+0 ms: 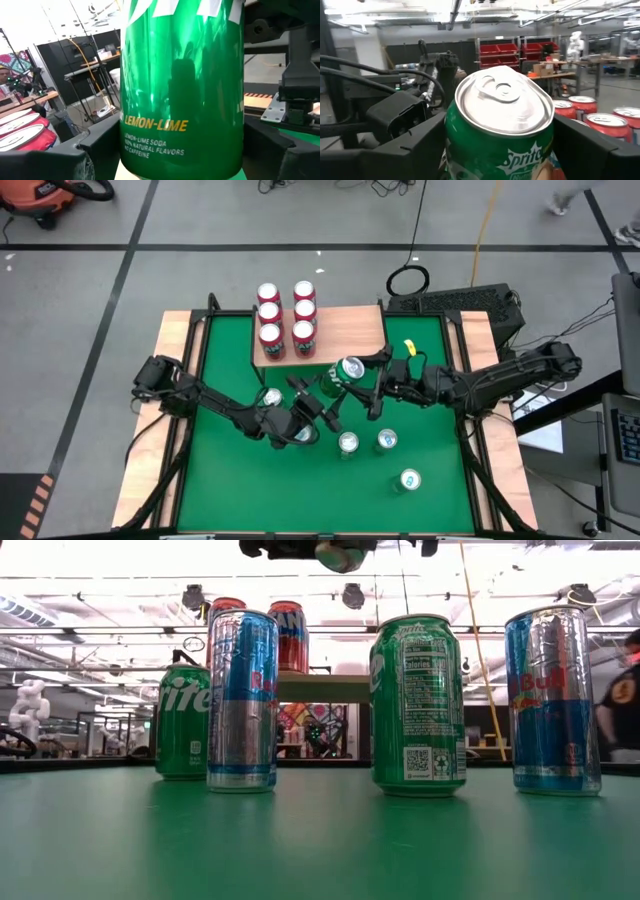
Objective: Place canned beverage on shelf
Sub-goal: Put the green soda can on the shelf
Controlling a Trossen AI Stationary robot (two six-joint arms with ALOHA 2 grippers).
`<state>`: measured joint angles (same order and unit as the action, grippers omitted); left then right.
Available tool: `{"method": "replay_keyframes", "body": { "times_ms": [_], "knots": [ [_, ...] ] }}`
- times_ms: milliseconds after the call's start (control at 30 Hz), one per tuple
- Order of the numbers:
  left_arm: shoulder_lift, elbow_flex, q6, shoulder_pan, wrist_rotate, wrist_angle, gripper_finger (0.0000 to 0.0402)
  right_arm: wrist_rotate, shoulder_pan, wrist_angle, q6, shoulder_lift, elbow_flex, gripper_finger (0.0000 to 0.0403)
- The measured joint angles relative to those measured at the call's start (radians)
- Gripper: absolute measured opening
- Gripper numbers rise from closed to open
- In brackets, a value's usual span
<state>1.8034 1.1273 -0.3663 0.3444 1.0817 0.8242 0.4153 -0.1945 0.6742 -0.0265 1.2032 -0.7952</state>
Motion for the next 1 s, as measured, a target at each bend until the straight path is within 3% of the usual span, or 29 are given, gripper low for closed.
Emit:
{"method": "replay_keyframes", "body": {
  "times_ms": [333,633,1000],
  "knots": [
    [0.0,0.001,0.022,0.038,-0.057,0.008,0.0351,-0.157,0.001,-0.069,0.058,-0.065,0.002,0.0296],
    [0.0,0.001,0.121,0.043,-0.201,-0.001,0.0352,-0.262,0.024,-0.188,0.09,-0.14,0.002,0.0296],
    [0.0,0.0,0.153,0.043,-0.238,-0.066,0.0352,-0.29,0.063,-0.327,0.075,-0.205,0.002,0.0297]
  ]
}}
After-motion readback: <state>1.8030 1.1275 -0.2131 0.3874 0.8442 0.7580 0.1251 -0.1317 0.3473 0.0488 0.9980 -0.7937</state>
